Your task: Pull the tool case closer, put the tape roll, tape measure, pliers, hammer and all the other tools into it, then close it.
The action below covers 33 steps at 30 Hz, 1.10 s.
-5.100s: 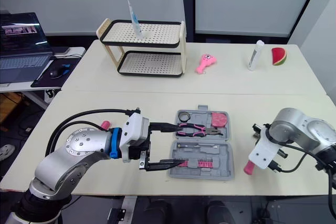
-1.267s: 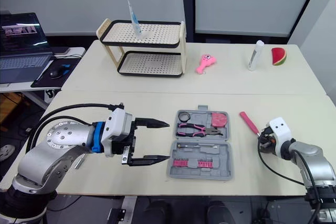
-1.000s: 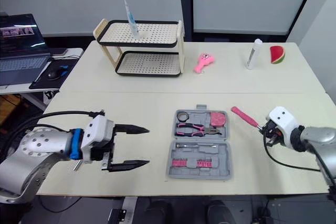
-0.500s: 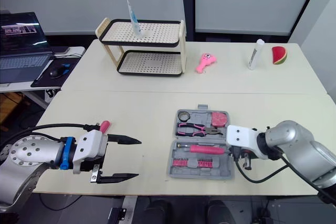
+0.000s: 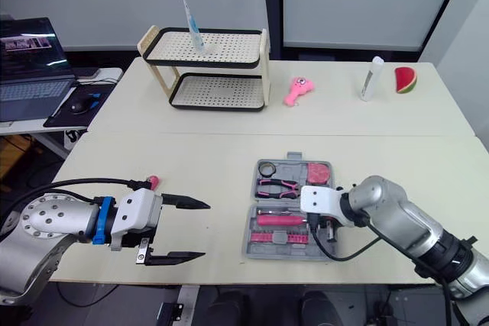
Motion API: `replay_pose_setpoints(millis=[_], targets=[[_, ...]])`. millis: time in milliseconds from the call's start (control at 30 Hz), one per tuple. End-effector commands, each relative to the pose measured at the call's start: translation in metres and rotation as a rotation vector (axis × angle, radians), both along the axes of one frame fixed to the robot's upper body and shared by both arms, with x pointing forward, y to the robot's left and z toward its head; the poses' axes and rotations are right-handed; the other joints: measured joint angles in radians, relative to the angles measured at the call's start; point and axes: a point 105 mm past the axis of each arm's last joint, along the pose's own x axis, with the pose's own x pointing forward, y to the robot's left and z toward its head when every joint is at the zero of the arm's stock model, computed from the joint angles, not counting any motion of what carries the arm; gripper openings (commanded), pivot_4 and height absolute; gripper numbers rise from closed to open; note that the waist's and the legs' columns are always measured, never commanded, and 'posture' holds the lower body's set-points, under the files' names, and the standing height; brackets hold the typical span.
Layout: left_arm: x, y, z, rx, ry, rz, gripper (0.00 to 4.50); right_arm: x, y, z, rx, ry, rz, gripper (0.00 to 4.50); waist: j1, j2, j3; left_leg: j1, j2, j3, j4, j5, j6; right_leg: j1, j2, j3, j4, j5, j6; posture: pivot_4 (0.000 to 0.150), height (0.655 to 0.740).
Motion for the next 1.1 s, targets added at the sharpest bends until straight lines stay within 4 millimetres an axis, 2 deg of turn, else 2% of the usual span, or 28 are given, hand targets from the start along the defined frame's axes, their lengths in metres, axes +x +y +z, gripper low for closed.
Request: replay_pose_setpoints(millis=[33, 300, 633, 1100], targets=[[-0.004, -0.006, 0.003, 0.002, -0.017, -0.032, 4.50, 0.003, 0.009, 0.004, 0.010, -0.028, 0.035, 0.22, 0.000, 0.000, 0.000, 0.000, 0.000, 0.000, 0.000, 0.000, 0.000, 0.000, 0.000, 0.000, 0.000, 0.000, 0.000, 0.150, 0.7400], [-0.003, -0.009, 0.005, -0.007, -0.021, -0.033, 4.50, -0.001, 0.013, -0.001, 0.003, -0.020, 0.070, 0.22, -0.001, 0.000, 0.000, 0.000, 0.001, 0.000, 0.000, 0.000, 0.000, -0.001, 0.000, 0.000, 0.001, 0.000, 0.000, 0.150, 0.7400], [0.000, -0.011, 0.006, -0.009, -0.025, -0.038, 4.50, -0.002, 0.017, 0.006, 0.019, -0.034, 0.086, 0.22, -0.001, 0.000, 0.000, 0.000, 0.000, 0.000, 0.000, 0.000, 0.000, -0.001, 0.000, 0.000, 0.001, 0.000, 0.000, 0.150, 0.7400], [0.000, -0.016, 0.007, -0.014, -0.033, -0.042, 4.50, -0.001, 0.010, -0.005, -0.016, -0.016, 0.064, 0.22, -0.001, 0.000, 0.000, 0.000, 0.000, 0.000, 0.000, 0.000, 0.000, -0.001, 0.000, 0.000, 0.001, 0.000, 0.000, 0.150, 0.7400]])
